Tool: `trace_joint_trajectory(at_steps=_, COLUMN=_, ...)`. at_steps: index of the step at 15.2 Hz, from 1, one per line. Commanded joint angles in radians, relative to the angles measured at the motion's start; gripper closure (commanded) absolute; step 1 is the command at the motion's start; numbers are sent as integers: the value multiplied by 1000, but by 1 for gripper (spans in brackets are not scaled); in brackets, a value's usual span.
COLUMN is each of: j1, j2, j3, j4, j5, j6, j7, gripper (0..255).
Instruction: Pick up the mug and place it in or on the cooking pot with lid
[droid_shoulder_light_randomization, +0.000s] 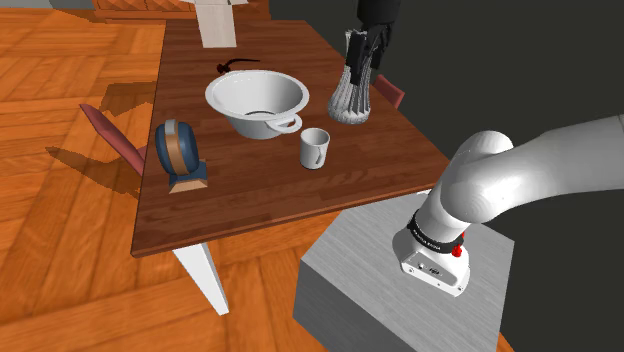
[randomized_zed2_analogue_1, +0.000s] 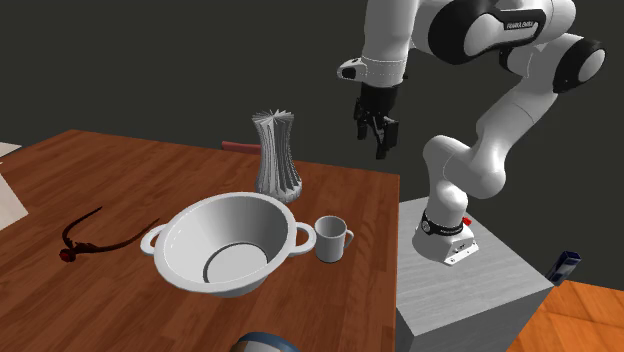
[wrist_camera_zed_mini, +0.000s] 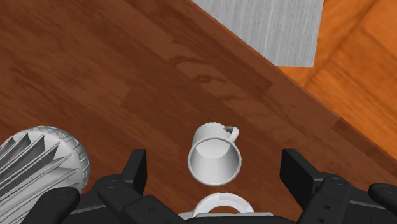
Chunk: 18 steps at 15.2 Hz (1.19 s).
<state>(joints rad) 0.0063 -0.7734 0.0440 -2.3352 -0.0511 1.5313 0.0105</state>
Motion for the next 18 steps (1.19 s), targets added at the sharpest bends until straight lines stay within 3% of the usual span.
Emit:
trace_joint_trajectory(at_steps=1, j1=0, j2=0, j3=0, j4=0, j5=0, j6=0, j7=0, gripper=0)
trace_joint_trajectory(at_steps=10, j1=5, j2=100, j3=-99, j4=-219, j5=18, j6=374, j7=-103, gripper=0)
trace_joint_trajectory(at_steps=18, j1=36, j2=328, j3=-190, j4=-302, j5=80, j6=725, j7=-231, gripper=0)
